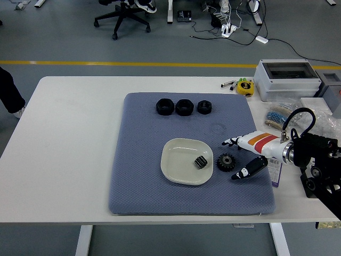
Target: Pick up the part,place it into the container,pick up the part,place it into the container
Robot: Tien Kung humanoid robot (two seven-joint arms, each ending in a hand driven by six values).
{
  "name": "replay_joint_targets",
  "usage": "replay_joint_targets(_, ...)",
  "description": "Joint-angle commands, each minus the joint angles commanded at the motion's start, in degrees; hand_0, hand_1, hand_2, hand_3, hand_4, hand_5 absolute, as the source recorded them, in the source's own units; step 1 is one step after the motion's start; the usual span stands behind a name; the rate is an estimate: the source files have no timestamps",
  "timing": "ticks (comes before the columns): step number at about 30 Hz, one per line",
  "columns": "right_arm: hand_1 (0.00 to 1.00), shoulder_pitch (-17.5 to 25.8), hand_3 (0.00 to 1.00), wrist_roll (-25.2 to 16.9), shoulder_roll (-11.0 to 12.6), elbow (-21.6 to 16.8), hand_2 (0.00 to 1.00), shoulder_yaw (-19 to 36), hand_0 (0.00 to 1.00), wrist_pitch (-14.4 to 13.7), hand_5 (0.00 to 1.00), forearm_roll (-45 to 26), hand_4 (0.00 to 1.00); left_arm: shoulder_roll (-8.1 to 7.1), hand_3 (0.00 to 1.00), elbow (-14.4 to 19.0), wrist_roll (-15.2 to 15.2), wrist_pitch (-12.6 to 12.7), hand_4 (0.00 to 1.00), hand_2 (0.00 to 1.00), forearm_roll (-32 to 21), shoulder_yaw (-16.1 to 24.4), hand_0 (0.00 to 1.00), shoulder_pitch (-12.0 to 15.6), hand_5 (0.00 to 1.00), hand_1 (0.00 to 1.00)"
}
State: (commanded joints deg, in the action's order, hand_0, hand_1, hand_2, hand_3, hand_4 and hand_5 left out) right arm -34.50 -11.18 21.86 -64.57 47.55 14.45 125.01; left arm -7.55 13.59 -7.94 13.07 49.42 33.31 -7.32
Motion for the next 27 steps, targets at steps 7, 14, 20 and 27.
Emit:
replay_joint_targets(7, 0.726, -0.3, 0.842, 0.2, -1.2, 0.7, 0.82, -0.3, 0.729, -0.8, 0.501, -0.8, 0.998, -0.05, 0.553, 0.0, 0.0, 0.0, 0.619, 0.646, -0.1, 0.0, 0.68, 0.1, 0.578, 0.653)
replay_joint_targets(14, 0.684, -1.0, 0.779, 0.9, -2.2, 2.8, 0.774, -0.7, 0.698, -2.1, 0.486, -1.8, 0.998, -0.15, 0.553, 0.1, 0.1, -0.1, 0.619, 0.646, -0.2, -0.1, 0.68, -0.2, 0.579, 0.654)
replay_joint_targets(20, 0.611, -1.1, 0.618, 0.7, -2.4, 4.3, 0.686, -0.9, 0.592, -2.7, 0.438, -2.4, 0.979, -0.15, 0.554, 0.1, 0.2, 0.0, 0.62, 0.644, -0.9, -0.6, 0.68, -0.3, 0.579, 0.652)
replay_joint_targets(27, 0.456, -0.9, 0.508, 0.3, -2.6, 4.5, 0.503, -1.4, 0.394, -2.8, 0.353, -2.9, 0.83, -0.14, 0.553, 0.1, 0.2, 0.0, 0.62, 0.647, -1.1, -0.7, 0.679, -0.3, 0.579, 0.652)
